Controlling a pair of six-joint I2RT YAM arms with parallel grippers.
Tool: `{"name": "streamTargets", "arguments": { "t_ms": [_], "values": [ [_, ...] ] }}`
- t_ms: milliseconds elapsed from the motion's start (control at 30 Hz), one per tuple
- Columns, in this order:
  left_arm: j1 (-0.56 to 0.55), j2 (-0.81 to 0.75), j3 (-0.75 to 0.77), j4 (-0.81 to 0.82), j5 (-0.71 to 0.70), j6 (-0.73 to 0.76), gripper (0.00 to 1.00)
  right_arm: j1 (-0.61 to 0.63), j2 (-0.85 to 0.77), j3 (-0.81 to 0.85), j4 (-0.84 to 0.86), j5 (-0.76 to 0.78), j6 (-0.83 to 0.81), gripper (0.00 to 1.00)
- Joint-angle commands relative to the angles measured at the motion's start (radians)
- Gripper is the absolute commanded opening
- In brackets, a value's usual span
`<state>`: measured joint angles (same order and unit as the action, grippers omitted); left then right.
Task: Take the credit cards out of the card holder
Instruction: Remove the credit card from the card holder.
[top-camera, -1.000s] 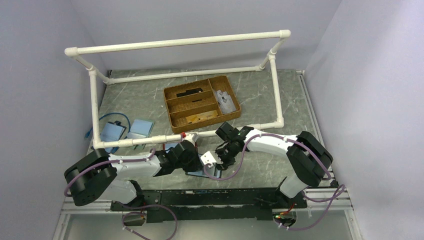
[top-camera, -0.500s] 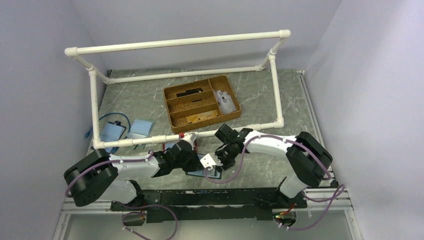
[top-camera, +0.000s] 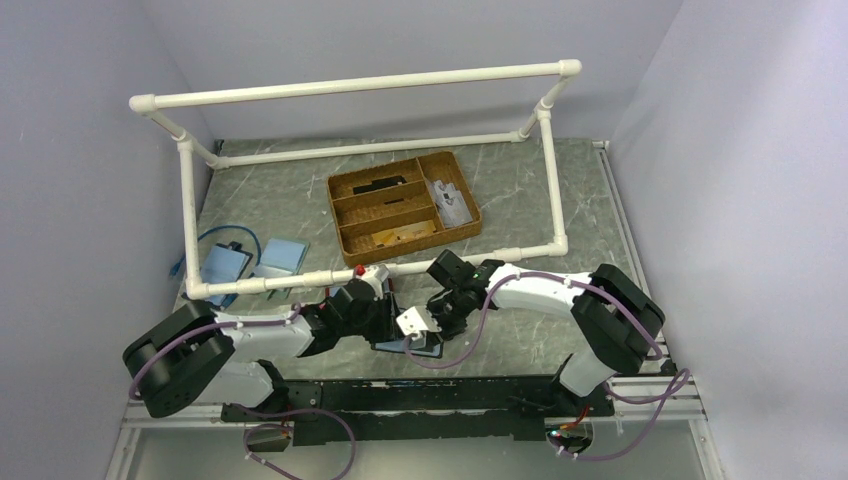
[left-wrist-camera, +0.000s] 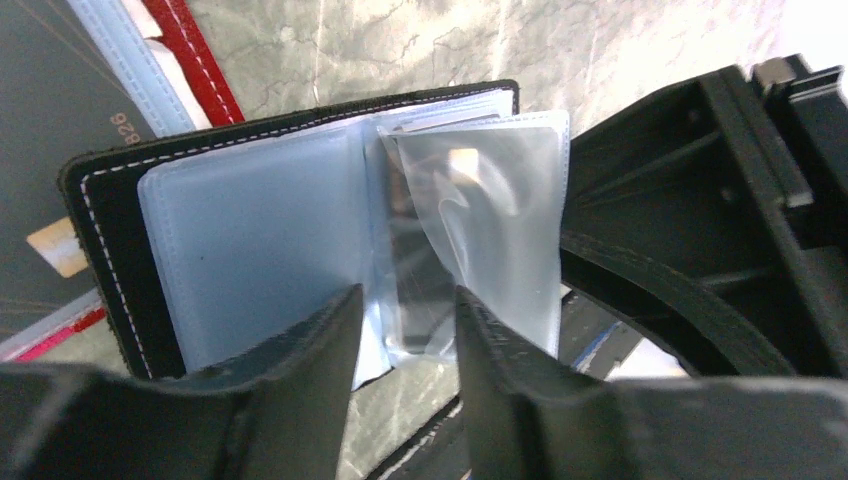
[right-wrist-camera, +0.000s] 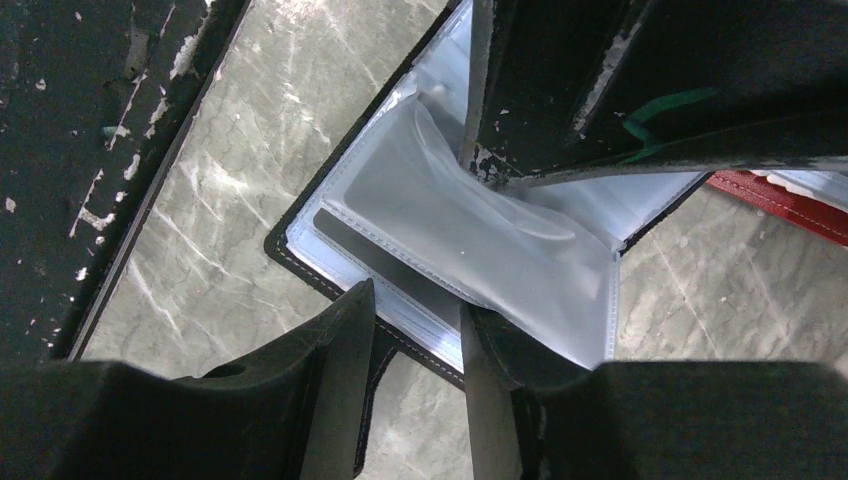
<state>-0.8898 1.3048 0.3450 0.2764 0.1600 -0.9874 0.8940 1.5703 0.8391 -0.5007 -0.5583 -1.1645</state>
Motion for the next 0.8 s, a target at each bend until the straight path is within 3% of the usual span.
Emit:
{"name": "streamTargets", "arguments": {
  "t_ms": [0,167,333,767],
  "values": [
    [0.018,-0.044,-0.031,-0.024,0.042,0.022,0.54,0.01,-0.014,0.017,0.068,-0.039,0.056,0.4],
    [0.029,-0.103,-0.043,-0.054,0.06,0.05,0.68,0.01,0.002,0.046,0.081,-0.074,0.132,0.39],
    [0.033,-0.164,-0.063,-0.055,0.077,0.069,0.74,0.01,0.026,0.082,0.1,-0.113,0.229,0.33],
    [0.034,-0.232,-0.082,-0.017,0.114,0.101,0.76,0.01,0.128,0.167,0.147,-0.187,0.474,0.13]
  ]
}}
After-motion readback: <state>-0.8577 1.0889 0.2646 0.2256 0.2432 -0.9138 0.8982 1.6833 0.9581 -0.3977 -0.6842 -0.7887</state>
